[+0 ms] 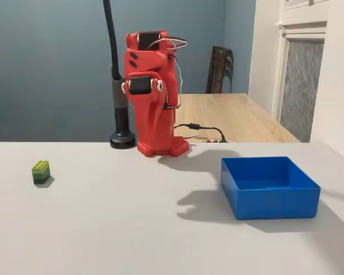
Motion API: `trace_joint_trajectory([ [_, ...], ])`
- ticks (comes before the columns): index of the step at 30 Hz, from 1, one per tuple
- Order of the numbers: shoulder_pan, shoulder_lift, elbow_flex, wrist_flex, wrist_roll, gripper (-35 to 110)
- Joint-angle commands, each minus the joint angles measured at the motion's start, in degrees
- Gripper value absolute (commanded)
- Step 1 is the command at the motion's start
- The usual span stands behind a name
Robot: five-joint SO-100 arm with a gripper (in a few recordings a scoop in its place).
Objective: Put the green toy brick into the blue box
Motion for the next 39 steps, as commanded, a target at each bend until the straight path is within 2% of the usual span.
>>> trace_joint_trajectory([
  [1,4.57,-3.87,-9.05,2.46,4.04,10],
  [8,14.5,-12.66,-17.84,5.71,8.09,10],
  [15,25.31,-20.48,-22.41,5.89,7.65,15],
  [31,45.09,-30.5,-20.74,4.48,3.16,17],
  [39,50.19,-35.77,-22.32,-0.09,2.81,18],
])
